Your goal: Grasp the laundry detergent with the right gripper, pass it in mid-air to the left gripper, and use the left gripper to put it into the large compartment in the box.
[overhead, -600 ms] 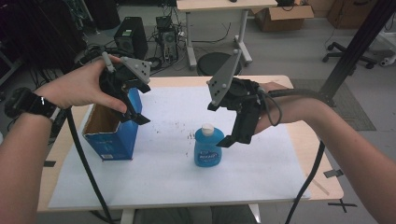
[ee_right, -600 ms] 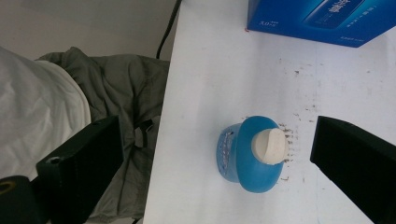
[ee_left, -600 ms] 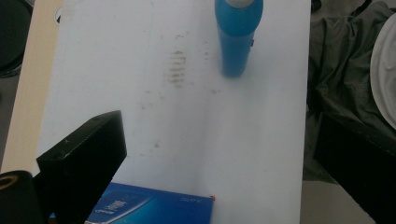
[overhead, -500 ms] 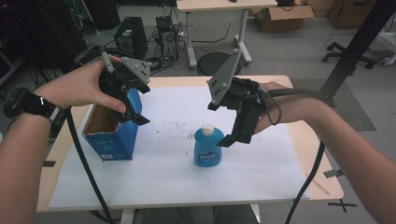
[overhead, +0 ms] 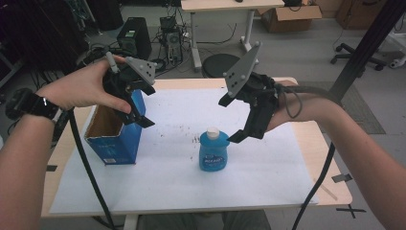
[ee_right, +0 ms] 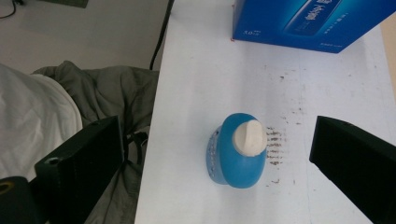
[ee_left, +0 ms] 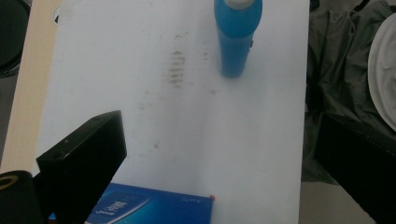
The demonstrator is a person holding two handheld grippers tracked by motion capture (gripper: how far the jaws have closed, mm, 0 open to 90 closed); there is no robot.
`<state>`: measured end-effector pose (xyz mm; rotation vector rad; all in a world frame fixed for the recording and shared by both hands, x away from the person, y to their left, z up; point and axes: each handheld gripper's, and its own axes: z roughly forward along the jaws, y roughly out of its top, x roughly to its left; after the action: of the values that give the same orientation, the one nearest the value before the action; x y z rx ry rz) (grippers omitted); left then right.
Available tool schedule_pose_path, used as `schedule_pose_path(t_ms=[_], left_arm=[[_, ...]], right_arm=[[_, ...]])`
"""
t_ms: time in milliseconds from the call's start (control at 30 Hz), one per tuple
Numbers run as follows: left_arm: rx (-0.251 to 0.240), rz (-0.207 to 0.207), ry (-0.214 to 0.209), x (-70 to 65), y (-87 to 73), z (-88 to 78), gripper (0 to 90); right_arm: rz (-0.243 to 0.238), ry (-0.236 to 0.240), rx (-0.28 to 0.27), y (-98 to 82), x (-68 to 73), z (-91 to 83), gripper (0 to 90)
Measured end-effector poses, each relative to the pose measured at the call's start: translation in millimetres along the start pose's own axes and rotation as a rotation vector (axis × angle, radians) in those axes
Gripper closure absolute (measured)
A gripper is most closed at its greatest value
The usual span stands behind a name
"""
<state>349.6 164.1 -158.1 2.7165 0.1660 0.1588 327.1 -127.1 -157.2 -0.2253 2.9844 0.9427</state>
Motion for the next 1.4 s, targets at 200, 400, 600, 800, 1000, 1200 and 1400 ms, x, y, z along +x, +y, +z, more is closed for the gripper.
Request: schedule_pose_path(t_ms=[200, 400, 600, 800, 1000, 1200, 1400], left_arm=[[-0.002, 0.001, -0.002, -0.2, -0.6, 0.9, 3.7], [0.003, -0.001, -0.005, 0.1, -1.3, 4.4, 3.6], [0.005, 0.005, -0.013, 1.1, 1.2, 7.7, 3.6], [0.011, 0.008, -0.023, 0.4, 3.1, 9.8, 3.7], [0.011, 0.004, -0.026, 0.0, 2.3, 11.0, 3.6], [0.006, 0.004, -0.025, -0.7, -0.1, 10.2, 3.6], [0.004, 0.001, -0.027, -1.7, -2.1, 9.6, 3.6]], right_arm=[[0.017, -0.01, -0.048, -14.3, -8.1, -1.7, 2.4], [0.04, -0.03, -0.099, -30.8, -16.7, -4.8, 2.5], [0.065, -0.058, -0.152, -50.5, -22.9, -5.9, 2.4], [0.092, -0.055, -0.206, -69.3, -28.3, 0.5, 2.9], [0.114, -0.052, -0.275, -86.6, -33.2, 10.1, 2.6], [0.122, -0.041, -0.333, -100.0, -37.0, 24.2, 2.2], [0.158, -0.034, -0.363, -113.4, -41.4, 40.8, 2.3]])
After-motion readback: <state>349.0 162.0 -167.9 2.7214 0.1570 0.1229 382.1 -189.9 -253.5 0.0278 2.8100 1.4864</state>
